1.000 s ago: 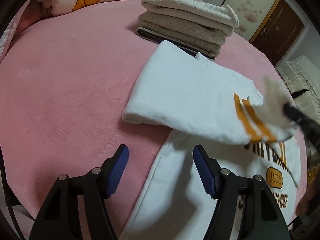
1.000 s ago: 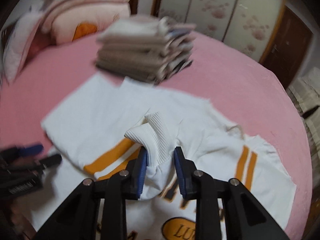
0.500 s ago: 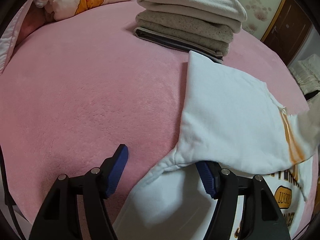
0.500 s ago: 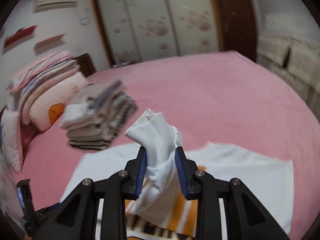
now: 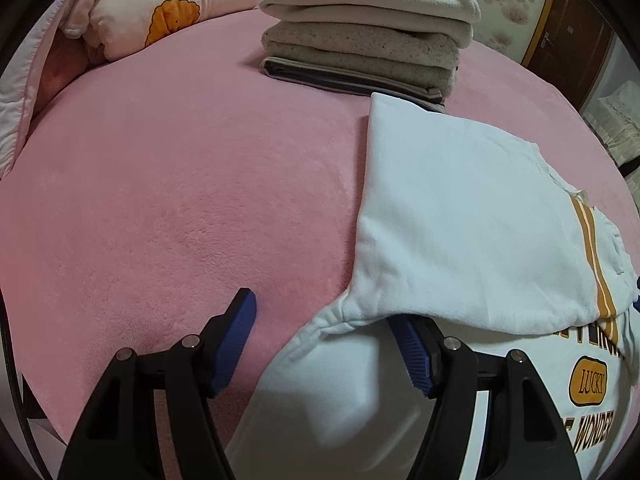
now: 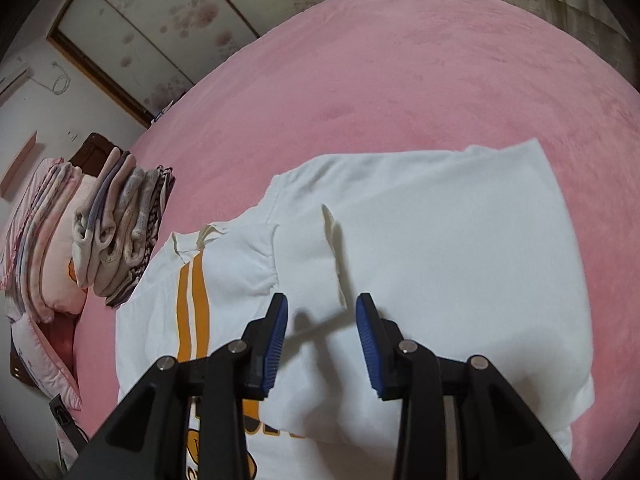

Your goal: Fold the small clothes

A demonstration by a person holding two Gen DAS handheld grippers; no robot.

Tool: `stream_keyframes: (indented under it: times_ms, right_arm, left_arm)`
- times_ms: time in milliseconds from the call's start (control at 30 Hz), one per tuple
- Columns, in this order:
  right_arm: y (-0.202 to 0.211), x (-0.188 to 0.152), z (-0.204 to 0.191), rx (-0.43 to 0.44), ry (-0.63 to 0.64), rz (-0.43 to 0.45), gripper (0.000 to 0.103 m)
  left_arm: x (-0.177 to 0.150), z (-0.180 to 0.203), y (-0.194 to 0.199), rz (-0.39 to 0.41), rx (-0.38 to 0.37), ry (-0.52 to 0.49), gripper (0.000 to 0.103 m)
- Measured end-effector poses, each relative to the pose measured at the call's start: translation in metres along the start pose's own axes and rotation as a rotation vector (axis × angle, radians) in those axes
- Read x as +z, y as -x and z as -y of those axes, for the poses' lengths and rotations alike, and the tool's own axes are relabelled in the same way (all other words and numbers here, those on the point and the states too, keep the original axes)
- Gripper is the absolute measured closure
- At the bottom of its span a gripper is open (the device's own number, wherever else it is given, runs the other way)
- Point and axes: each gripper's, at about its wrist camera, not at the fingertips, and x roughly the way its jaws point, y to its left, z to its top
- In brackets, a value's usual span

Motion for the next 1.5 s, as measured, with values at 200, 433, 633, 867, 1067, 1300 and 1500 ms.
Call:
stream_keyframes:
  times_ms: [200,433,633,867,1067,1300,1500]
  right_arm:
    - [-0.027,0.012,0.006,-0.022,0.002,-0.058,0.063]
    - [0.005,0.004,-0.024,-0.124,0.234,0.079,0.095]
    - [-0.017,-0.005,-0.003,-0.251,0.243,0.011,0.098]
    - [-0.012,-0.005,0.007,-0.196,0.195,0.023,0.092]
    - [-0.004,-0.007,0.011,-0.156,0.167,0.028,0.081]
    - [0.001,-0.004,0.009,-0.123,0.161,0.04,0.081]
    - [-0.01,0.009,0.011,-0.125,0.158,0.031,0.081]
  left_arm:
    - [0.002,0.004,0.0,-0.008,0.007,-0.015,0.036]
    - [0.008,0.011,0.001,-0.024,-0.024,-0.033,0.071]
    - [0.009,0.014,-0.001,-0.042,-0.013,-0.044,0.067]
    - [0.012,0.014,0.021,-0.11,-0.084,-0.114,0.047]
    - [0.04,0.007,0.046,-0.059,-0.159,-0.096,0.038]
    - [0.101,0.019,0.001,-0.064,-0.191,-0.056,0.037]
    - [0.136,0.03,-0.061,-0.107,-0.181,-0.036,0.037]
